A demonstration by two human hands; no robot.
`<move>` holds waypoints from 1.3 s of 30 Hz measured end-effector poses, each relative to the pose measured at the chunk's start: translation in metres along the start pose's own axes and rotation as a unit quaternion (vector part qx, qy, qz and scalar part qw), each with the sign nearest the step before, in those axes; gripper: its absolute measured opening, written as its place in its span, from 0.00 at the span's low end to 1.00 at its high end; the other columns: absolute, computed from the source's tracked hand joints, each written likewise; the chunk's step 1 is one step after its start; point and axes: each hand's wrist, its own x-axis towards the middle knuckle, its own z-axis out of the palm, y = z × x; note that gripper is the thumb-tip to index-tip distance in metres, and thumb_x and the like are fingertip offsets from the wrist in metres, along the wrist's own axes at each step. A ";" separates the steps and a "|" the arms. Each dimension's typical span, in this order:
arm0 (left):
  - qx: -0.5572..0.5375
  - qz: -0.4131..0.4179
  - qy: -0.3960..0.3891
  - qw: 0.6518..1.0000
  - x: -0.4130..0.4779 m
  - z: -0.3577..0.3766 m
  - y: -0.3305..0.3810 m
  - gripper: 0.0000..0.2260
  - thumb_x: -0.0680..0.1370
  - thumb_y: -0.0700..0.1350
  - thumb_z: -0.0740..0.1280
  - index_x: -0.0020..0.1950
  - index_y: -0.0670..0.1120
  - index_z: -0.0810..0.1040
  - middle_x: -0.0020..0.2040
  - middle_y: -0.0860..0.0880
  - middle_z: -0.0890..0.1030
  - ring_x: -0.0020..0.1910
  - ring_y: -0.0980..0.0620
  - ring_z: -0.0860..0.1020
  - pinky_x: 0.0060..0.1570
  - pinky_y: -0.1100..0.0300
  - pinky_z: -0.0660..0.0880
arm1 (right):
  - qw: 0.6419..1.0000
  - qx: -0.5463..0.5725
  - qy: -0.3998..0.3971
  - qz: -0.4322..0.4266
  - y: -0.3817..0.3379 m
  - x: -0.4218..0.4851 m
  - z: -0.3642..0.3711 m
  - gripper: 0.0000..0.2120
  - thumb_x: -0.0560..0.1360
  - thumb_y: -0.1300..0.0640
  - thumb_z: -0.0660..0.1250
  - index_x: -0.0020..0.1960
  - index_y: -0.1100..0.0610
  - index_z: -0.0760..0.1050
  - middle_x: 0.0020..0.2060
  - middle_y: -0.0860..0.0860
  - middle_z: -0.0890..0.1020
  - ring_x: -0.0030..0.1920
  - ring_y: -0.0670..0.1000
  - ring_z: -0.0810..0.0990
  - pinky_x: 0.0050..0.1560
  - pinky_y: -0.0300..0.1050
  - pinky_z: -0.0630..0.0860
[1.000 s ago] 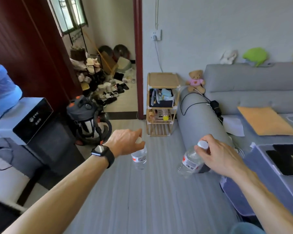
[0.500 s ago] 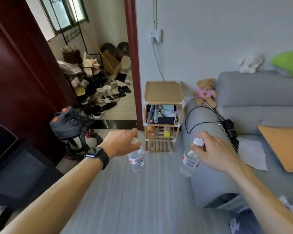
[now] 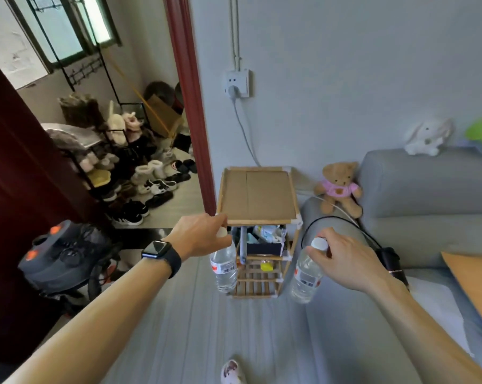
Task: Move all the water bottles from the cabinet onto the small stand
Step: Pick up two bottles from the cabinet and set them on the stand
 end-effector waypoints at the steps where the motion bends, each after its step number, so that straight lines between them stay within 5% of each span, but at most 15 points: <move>1: -0.001 0.003 0.002 1.000 0.022 -0.003 -0.005 0.15 0.78 0.61 0.58 0.55 0.52 0.71 0.36 0.53 0.76 0.34 0.51 0.75 0.34 0.56 0.71 | 1.000 0.003 0.001 0.003 0.001 0.020 -0.003 0.13 0.78 0.38 0.58 0.50 0.48 0.66 0.42 0.45 0.78 0.45 0.53 0.76 0.39 0.49 0.69; 11: -0.032 0.025 0.032 0.999 0.214 -0.024 -0.035 0.13 0.79 0.60 0.57 0.55 0.52 0.70 0.39 0.52 0.78 0.37 0.48 0.77 0.34 0.56 0.71 | 0.997 0.045 0.031 0.053 0.027 0.197 -0.020 0.13 0.78 0.38 0.58 0.52 0.47 0.67 0.49 0.47 0.80 0.49 0.55 0.77 0.45 0.50 0.72; 16: -0.037 0.019 0.016 0.999 0.292 -0.012 -0.031 0.12 0.80 0.59 0.57 0.57 0.54 0.70 0.33 0.57 0.69 0.37 0.51 0.73 0.35 0.57 0.66 | 0.999 0.021 0.018 0.045 0.046 0.292 -0.010 0.17 0.78 0.39 0.57 0.58 0.51 0.69 0.52 0.50 0.80 0.47 0.53 0.76 0.43 0.48 0.68; 23: -0.034 0.022 -0.003 0.999 0.379 -0.004 -0.017 0.13 0.81 0.59 0.56 0.60 0.54 0.71 0.48 0.54 0.80 0.40 0.51 0.74 0.36 0.57 0.65 | 0.997 0.057 -0.017 0.054 0.068 0.401 0.007 0.17 0.77 0.39 0.57 0.56 0.52 0.68 0.48 0.51 0.80 0.45 0.55 0.77 0.48 0.51 0.75; 29: -0.012 0.066 -0.050 0.996 0.435 0.002 -0.011 0.14 0.82 0.53 0.57 0.67 0.53 0.68 0.59 0.49 0.77 0.51 0.45 0.78 0.49 0.48 0.77 | 0.991 0.099 -0.013 0.091 0.068 0.459 0.020 0.21 0.75 0.37 0.59 0.56 0.53 0.68 0.47 0.52 0.79 0.49 0.58 0.78 0.46 0.49 0.70; 33: 0.007 0.111 -0.018 0.994 0.459 0.006 -0.010 0.13 0.83 0.52 0.59 0.67 0.54 0.69 0.58 0.49 0.76 0.52 0.47 0.77 0.43 0.53 0.74 | 0.991 0.106 0.001 0.085 0.065 0.482 0.030 0.24 0.74 0.33 0.59 0.52 0.54 0.66 0.45 0.53 0.80 0.48 0.60 0.80 0.41 0.49 0.70; 39: -0.161 0.001 0.031 0.986 0.460 0.026 -0.006 0.21 0.79 0.58 0.61 0.70 0.55 0.68 0.62 0.53 0.73 0.58 0.52 0.75 0.43 0.59 0.70 | 0.993 0.097 -0.036 0.050 0.073 0.495 0.031 0.26 0.72 0.27 0.56 0.51 0.49 0.64 0.44 0.48 0.78 0.43 0.54 0.78 0.43 0.50 0.75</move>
